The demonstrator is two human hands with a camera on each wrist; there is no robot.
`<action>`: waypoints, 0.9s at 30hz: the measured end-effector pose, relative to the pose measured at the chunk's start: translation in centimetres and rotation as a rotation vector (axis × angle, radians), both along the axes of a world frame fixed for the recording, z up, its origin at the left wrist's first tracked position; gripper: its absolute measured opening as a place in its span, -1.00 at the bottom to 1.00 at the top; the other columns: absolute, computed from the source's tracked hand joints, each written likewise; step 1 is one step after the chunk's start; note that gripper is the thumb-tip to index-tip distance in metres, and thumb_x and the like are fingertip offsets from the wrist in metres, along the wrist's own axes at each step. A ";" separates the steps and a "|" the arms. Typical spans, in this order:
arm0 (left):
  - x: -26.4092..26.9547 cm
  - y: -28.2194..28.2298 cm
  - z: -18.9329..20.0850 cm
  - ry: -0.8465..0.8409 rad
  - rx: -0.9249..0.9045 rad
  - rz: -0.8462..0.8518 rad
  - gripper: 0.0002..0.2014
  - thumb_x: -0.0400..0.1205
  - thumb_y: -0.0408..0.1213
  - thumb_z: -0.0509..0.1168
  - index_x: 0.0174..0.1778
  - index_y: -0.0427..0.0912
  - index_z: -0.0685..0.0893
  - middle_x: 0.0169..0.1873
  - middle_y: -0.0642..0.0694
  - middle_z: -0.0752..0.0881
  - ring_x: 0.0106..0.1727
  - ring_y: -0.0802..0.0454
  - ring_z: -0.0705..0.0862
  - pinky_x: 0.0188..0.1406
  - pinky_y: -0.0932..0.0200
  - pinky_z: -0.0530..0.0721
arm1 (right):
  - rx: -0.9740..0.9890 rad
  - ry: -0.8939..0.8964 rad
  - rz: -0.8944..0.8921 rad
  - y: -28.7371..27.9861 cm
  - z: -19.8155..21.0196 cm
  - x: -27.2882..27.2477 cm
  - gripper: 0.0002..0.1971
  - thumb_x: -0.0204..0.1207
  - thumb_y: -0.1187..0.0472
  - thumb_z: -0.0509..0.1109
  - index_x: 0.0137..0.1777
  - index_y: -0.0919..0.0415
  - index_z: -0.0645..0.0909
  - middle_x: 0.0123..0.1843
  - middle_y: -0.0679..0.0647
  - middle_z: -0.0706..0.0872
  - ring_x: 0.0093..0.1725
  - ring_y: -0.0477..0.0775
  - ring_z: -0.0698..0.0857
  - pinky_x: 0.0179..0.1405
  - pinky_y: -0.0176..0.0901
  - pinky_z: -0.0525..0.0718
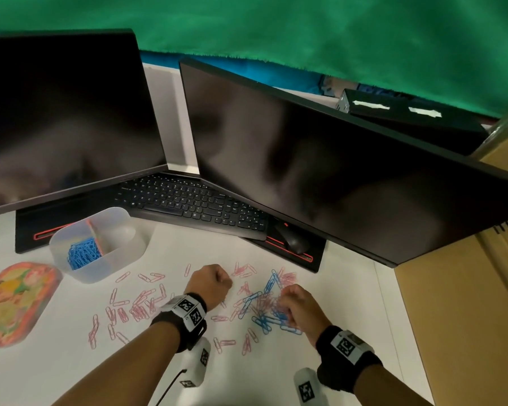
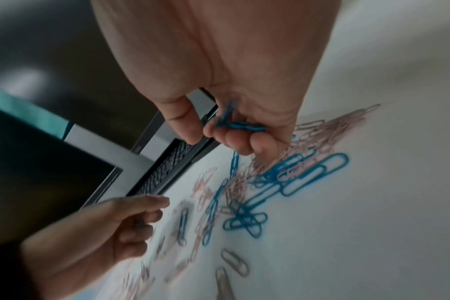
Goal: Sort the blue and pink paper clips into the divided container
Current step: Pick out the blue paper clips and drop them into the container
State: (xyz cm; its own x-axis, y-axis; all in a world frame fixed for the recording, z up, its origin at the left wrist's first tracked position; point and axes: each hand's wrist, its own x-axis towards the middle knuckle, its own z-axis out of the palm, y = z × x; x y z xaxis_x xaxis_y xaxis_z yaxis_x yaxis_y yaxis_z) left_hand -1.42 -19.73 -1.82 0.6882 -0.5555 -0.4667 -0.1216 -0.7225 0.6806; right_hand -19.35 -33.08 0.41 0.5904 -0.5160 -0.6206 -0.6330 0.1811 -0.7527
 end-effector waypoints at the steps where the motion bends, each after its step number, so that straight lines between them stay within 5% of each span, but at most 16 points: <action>1: 0.2 0.4 -0.1 -0.020 0.017 0.009 -0.90 0.55 -0.29 0.28 -0.29 -0.11 0.62 -0.34 0.00 0.71 -0.27 0.06 0.65 -0.38 0.31 0.49 | -0.076 0.031 0.061 0.4 -0.4 0.0 -0.98 0.58 0.22 0.26 -0.04 0.14 0.50 -0.20 0.00 0.62 -0.23 -0.06 0.57 -0.22 -0.17 0.56; 4: 0.8 1.2 -0.2 -0.078 0.076 0.008 -0.87 0.52 -0.32 0.24 -0.31 -0.09 0.64 -0.32 0.00 0.72 -0.21 -0.01 0.67 -0.28 0.27 0.52 | -0.318 0.112 0.239 1.5 -1.4 -0.1 -0.88 0.67 0.09 0.17 -0.03 0.08 0.49 -0.03 -0.06 0.68 0.01 -0.05 0.65 -0.02 -0.24 0.64; 7: 0.6 1.3 -0.2 -0.130 0.122 -0.040 -0.88 0.52 -0.29 0.24 -0.27 -0.08 0.67 -0.32 0.01 0.71 -0.23 0.01 0.67 -0.26 0.24 0.61 | -0.261 0.097 0.243 2.3 -1.3 0.2 -0.80 0.71 0.23 0.09 -0.07 0.13 0.54 -0.26 -0.12 0.55 -0.28 -0.18 0.53 -0.40 -0.50 0.40; 12: -0.3 0.5 0.2 -0.277 0.258 -0.235 -0.83 0.57 -0.05 0.33 -0.02 -0.04 0.65 -0.10 0.02 0.69 -0.08 0.02 0.65 -0.08 0.19 0.64 | 0.008 0.102 0.044 2.5 -0.7 0.1 -0.69 0.63 0.36 0.06 -0.09 0.25 0.66 -0.47 0.00 0.43 -0.53 -0.07 0.33 -0.57 -0.30 0.25; 15: -0.3 0.1 0.1 -0.320 0.337 -0.289 -0.84 0.62 -0.15 0.24 0.01 -0.08 0.66 -0.03 -0.02 0.72 -0.04 -0.01 0.69 -0.01 0.11 0.70 | -0.334 0.174 0.179 2.8 -0.7 -0.2 -0.75 0.65 0.22 0.18 -0.15 0.16 0.67 -0.38 -0.13 0.51 -0.39 -0.13 0.50 -0.57 -0.53 0.30; 18: -0.2 0.2 0.0 -0.321 0.361 -0.327 -0.82 0.61 -0.22 0.17 0.01 -0.10 0.66 -0.03 -0.04 0.71 -0.05 -0.03 0.69 -0.01 0.08 0.72 | -0.616 0.205 0.331 3.6 -1.0 -0.6 -0.77 0.58 0.07 0.29 -0.33 -0.03 0.46 -0.30 -0.17 0.56 -0.21 -0.06 0.58 -0.45 -0.56 0.32; 22: -0.1 0.6 0.2 -0.317 0.303 -0.321 -0.87 0.60 -0.17 0.18 -0.08 -0.04 0.62 -0.07 -0.01 0.68 -0.08 -0.01 0.65 -0.06 0.11 0.69 | -0.727 0.250 0.419 4.6 -2.6 -0.8 -0.83 0.53 -0.02 0.35 -0.21 -0.01 0.46 -0.17 -0.11 0.61 -0.16 -0.04 0.60 -0.21 -0.29 0.53; 27: 0.3 1.5 0.9 -0.296 0.209 -0.287 -0.91 0.59 -0.17 0.19 -0.24 0.01 0.52 -0.19 0.03 0.63 -0.16 0.01 0.62 -0.17 0.16 0.65 | -0.671 0.261 0.377 4.3 -3.5 -0.5 -0.80 0.51 0.04 0.37 -0.31 -0.02 0.46 -0.18 -0.07 0.66 -0.18 -0.05 0.63 -0.27 -0.34 0.54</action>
State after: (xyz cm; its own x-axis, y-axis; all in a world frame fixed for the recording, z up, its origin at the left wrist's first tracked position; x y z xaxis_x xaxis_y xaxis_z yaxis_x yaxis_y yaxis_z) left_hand -1.13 -18.24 -0.90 0.6406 -0.6581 -0.3956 -0.5039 -0.7491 0.4301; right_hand -19.90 -28.74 -3.05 0.6778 -0.6226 -0.3911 -0.7314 -0.5169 -0.4449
